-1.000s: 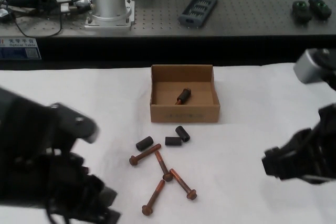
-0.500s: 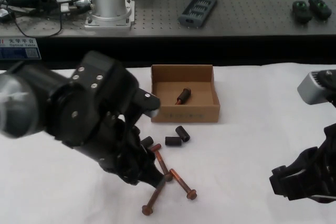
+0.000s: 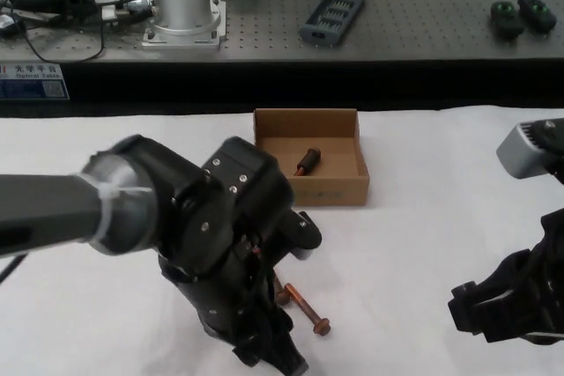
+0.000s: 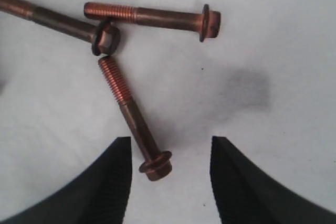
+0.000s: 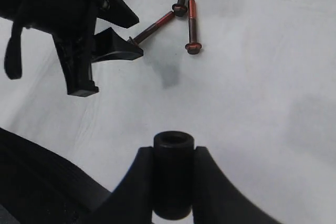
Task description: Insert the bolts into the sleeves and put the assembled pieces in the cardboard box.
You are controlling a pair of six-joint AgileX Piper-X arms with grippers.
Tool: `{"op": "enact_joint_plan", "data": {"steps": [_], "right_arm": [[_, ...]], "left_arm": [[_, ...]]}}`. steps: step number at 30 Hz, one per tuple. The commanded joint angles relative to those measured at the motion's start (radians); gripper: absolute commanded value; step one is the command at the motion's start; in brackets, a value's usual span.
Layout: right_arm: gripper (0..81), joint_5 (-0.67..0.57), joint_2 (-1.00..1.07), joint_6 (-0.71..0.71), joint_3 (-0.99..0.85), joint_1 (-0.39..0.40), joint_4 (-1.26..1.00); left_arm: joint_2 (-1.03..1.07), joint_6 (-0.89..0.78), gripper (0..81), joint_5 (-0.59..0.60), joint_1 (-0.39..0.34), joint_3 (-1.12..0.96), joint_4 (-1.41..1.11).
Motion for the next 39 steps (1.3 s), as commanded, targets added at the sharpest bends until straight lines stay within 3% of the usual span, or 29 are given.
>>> {"op": "enact_joint_plan", "data": {"steps": [1,21,24,29,34,36,39], "right_arm": [[1.7,-0.024,-0.016,-0.008,-0.003,-0.001,-0.002],[1.7,-0.061,-0.016,-0.028,-0.003,-0.001,-0.002],[1.7,-0.061,-0.016,-0.031,-0.003,-0.001,0.0],[1.7,-0.061,-0.016,-0.031,-0.003,-0.001,0.0],[1.7,-0.061,-0.016,-0.031,-0.003,-0.001,0.0],[1.7,-0.061,-0.016,-0.031,-0.003,-0.001,0.0],[1.7,-0.061,-0.016,-0.031,-0.003,-0.001,0.0]], "left_arm": [[0.02,-0.018,34.7,-0.026,-0.003,-0.012,-0.007],[0.108,-0.119,34.5,-0.054,-0.003,-0.012,-0.097],[0.111,-0.124,27.9,-0.054,-0.003,-0.012,-0.091],[0.111,-0.124,0.6,-0.054,-0.003,-0.012,-0.047],[0.106,-0.065,0.6,-0.103,-0.003,-0.02,0.043],[0.087,0.022,0.6,-0.163,-0.003,-0.025,0.077],[0.045,0.278,0.6,-0.228,-0.003,-0.025,0.081]]}}
